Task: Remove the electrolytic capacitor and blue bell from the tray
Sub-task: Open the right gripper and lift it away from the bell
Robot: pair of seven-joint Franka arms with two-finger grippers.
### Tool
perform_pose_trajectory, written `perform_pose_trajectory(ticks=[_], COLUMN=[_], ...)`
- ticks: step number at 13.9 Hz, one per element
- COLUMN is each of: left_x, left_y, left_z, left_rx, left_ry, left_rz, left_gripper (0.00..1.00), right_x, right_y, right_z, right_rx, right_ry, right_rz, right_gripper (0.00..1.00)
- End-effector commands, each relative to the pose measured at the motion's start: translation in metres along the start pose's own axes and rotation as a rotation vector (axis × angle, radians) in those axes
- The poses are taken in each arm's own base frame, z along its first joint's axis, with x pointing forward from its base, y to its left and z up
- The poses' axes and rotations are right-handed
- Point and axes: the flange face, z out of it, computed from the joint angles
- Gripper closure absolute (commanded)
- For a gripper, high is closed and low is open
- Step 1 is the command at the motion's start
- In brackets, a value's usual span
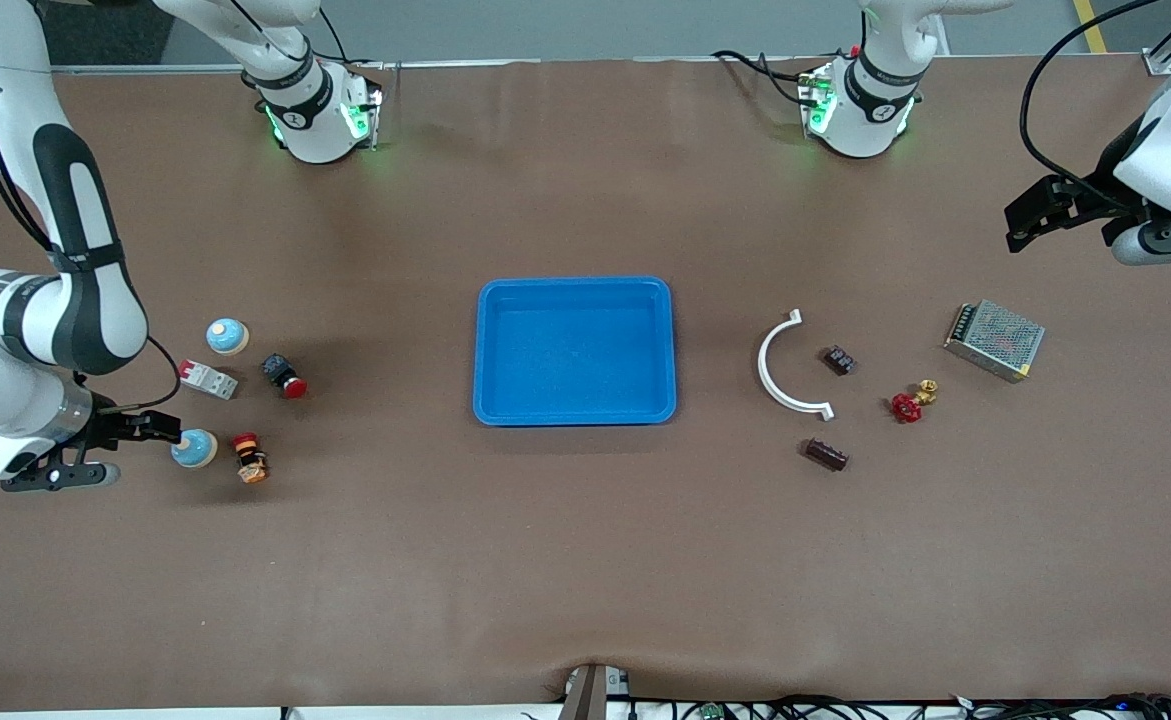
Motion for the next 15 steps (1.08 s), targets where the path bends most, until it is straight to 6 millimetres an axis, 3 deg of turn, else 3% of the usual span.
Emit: perform_pose_trajectory(ticks=[1,4,6,10,12,15], left_x=[-0.007,-0.006,-0.006,-0.006,-0.006,-0.006], left_y=[0.0,0.001,0.001,0.0,0.0,0.0], left_z=[-0.003,-0.003,-0.003,-0.003,-0.002,-0.003], left_rx=[-0.014,-0.015,-0.015,-0.015,-0.014,-0.014], left_ry=[-0.001,-0.001,-0.001,-0.001,-0.003,-0.001], left_rz=[0.015,0.015,0.015,0.015,0.014,0.015], left_gripper=[0.0,0.0,0.0,0.0,0.0,0.0], right_x=[-0.001,-0.018,-0.031,-0.042,-0.045,-0.049], right_y=[-0.004,-0.022,-0.044,-0.076,-0.079,-0.076], right_z=[-0.086,-0.174,-0.21,-0.258,-0.289,-0.31], right_rx=[0.022,0.03,0.034,0.036,0.035,0.037], right_ry=[-0.007,-0.009,-0.011,-0.007,-0.001,0.004], right_rz=[0.022,0.074,0.08,0.137,0.13,0.133], right_gripper=[0.0,0.0,0.0,0.0,0.0,0.0])
